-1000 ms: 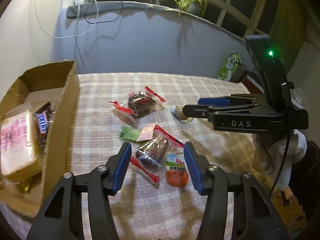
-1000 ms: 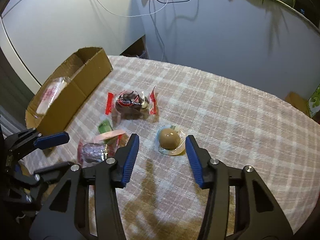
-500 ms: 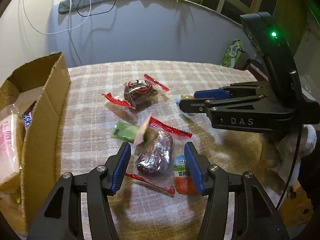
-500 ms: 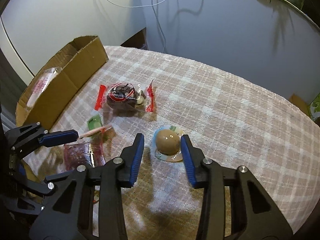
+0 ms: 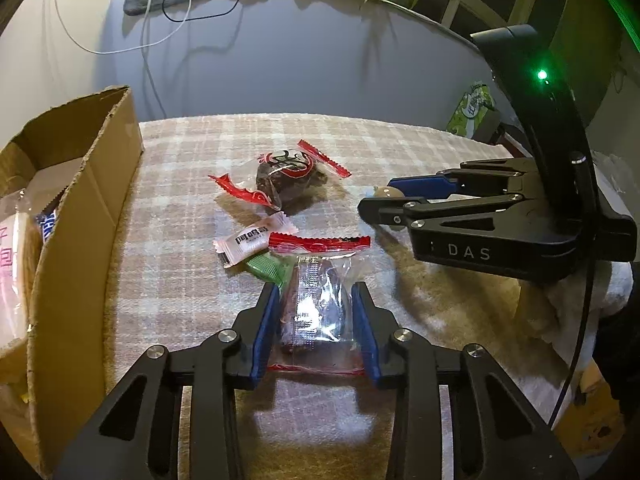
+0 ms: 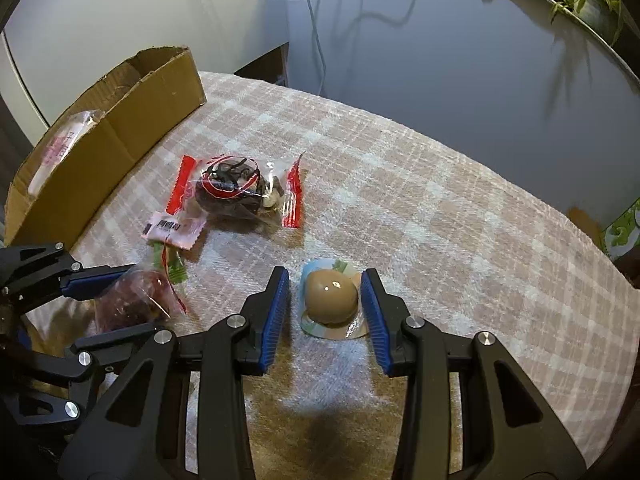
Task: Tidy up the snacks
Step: 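Grasp the brown wrapped candy with the left gripper while the right grasps the egg snack, then carry the brown candy and egg snack into the box and release both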
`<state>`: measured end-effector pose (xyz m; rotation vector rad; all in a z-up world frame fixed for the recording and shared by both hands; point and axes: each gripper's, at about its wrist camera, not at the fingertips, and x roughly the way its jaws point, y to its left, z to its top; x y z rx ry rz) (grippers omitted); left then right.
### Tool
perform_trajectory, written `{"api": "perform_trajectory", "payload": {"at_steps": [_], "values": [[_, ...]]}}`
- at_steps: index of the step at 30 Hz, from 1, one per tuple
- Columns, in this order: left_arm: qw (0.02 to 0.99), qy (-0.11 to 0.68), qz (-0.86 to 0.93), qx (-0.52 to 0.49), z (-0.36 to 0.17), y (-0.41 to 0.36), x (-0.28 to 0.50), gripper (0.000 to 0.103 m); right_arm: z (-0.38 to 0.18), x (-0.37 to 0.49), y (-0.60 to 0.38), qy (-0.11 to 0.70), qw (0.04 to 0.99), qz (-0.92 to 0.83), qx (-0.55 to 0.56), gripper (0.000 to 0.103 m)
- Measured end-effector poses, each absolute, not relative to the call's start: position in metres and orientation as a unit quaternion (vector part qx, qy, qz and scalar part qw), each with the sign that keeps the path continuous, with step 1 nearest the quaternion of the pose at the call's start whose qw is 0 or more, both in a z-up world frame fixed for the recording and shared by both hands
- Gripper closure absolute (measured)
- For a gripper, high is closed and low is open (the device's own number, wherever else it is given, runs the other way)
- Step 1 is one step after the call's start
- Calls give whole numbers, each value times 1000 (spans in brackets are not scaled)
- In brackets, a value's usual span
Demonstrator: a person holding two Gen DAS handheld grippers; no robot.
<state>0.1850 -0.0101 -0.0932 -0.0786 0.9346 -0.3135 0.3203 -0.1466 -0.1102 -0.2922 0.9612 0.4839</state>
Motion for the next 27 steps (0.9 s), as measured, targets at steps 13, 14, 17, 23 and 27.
{"api": "perform_trajectory", "payload": {"at_steps": [13, 14, 17, 23, 27], "values": [[891, 429, -138, -55, -80, -3, 173, 69, -101, 305, -158, 444, 856, 235, -119, 75], [892, 427, -137, -55, -78, -3, 172, 69, -98, 304, -159, 442, 858, 235, -117, 75], [896, 419, -136, -57, -71, -1, 168, 69, -91, 299, -159, 436, 861, 235, -115, 75], [903, 404, -133, -59, -58, 4, 157, 69, -78, 287, -157, 424, 867, 236, -110, 75], [908, 394, -133, -59, -50, 6, 149, 69, -69, 277, -152, 416, 870, 239, -110, 75]]}}
